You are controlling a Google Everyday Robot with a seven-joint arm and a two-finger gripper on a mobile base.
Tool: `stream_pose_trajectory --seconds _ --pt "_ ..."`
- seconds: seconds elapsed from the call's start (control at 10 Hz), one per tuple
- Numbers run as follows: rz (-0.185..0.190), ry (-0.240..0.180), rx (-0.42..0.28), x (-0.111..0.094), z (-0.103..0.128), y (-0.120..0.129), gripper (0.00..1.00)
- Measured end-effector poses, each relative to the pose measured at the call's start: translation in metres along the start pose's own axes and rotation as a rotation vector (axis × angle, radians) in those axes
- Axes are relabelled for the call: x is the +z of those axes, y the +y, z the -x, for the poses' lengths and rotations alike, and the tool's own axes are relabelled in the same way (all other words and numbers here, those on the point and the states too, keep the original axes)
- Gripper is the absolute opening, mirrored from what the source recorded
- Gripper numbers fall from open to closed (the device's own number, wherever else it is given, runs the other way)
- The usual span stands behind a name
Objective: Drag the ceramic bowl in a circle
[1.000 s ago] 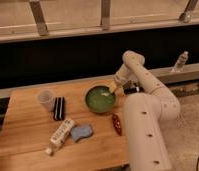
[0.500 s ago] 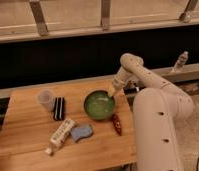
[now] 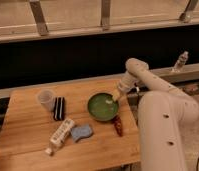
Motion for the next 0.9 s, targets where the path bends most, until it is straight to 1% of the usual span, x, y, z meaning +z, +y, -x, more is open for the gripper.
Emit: stream_pose_trajectory --seconds 0.1,0.2,0.3,0.4,0.5,0.7,0.8,0.9 --pt "0.006 -0.017 0.047 -0.005 -0.019 -0.016 0.0" --pt "0.01 -0.033 0.081 -0.009 -0.032 -0.027 0.0" --pt "0.012 -0.055 0.118 -0.016 -0.042 -0.041 0.0" --pt "0.011 -0.066 0.138 -0.022 -0.047 -0.052 0.0" --pt "0.01 -0.068 0.139 -0.027 -0.047 -0.059 0.0" --pt "0.0 -0.061 0.121 -0.034 -0.037 -0.063 0.0" --pt "-0.005 -0.056 0.1 -0.036 -0.026 -0.06 0.0" --pt "-0.011 -0.045 0.068 -0.036 -0.009 -0.053 0.0"
